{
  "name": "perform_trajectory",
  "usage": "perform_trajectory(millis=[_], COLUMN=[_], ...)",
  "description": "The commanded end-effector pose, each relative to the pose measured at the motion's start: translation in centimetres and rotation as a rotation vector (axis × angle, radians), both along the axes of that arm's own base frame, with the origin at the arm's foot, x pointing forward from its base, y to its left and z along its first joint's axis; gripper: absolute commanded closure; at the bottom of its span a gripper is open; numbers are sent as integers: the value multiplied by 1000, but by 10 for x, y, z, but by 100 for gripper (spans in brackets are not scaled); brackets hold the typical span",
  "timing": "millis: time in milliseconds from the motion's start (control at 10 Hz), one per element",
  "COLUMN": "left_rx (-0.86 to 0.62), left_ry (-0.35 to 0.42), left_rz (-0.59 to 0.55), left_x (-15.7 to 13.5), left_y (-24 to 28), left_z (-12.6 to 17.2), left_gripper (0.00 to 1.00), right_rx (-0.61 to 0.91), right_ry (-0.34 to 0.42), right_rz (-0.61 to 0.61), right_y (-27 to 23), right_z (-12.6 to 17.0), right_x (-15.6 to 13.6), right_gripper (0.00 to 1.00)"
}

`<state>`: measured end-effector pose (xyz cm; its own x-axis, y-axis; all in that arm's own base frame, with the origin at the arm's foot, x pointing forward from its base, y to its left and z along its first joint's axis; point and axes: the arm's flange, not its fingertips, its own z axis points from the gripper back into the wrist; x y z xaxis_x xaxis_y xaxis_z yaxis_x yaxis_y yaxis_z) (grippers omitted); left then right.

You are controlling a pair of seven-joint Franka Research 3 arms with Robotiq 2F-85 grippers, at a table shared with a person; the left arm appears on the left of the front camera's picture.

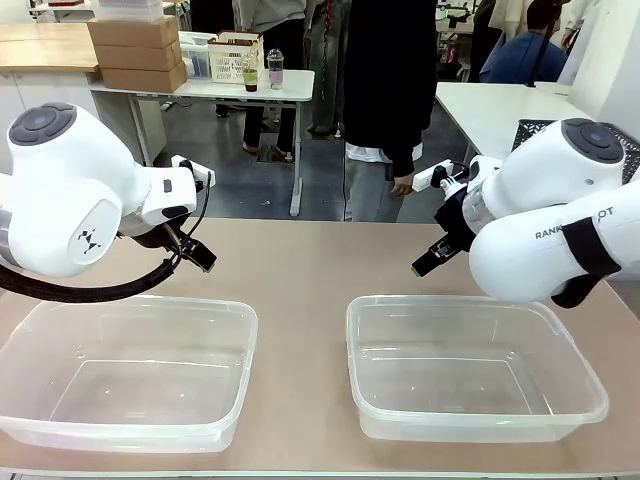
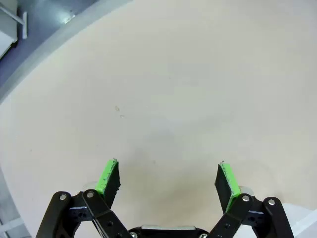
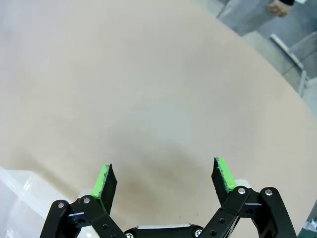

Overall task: Sort the waste into each basket.
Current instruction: Pick up the Organizing box on the left side of the table and lift it.

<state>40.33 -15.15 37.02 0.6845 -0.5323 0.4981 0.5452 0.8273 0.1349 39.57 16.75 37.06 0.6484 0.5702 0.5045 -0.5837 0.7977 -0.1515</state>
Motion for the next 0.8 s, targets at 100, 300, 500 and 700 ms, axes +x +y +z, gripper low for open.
perform_trajectory(millis=[100,300,500,700], left_rx=[0,0,36,-78], left_ry=[0,0,67,36], left_rz=[0,0,187,118], left_x=[0,0,-17,-73], left_y=[0,0,7,18], left_z=[0,0,79,147], left_gripper=[0,0,0,0], right_rx=[1,0,60,95], right_ry=[0,0,99,86], right_rz=[-1,0,-72,-100], right_y=[0,0,-4,-4], right_z=[0,0,89,146], right_x=[0,0,-32,-88], right_gripper=[0,0,0,0])
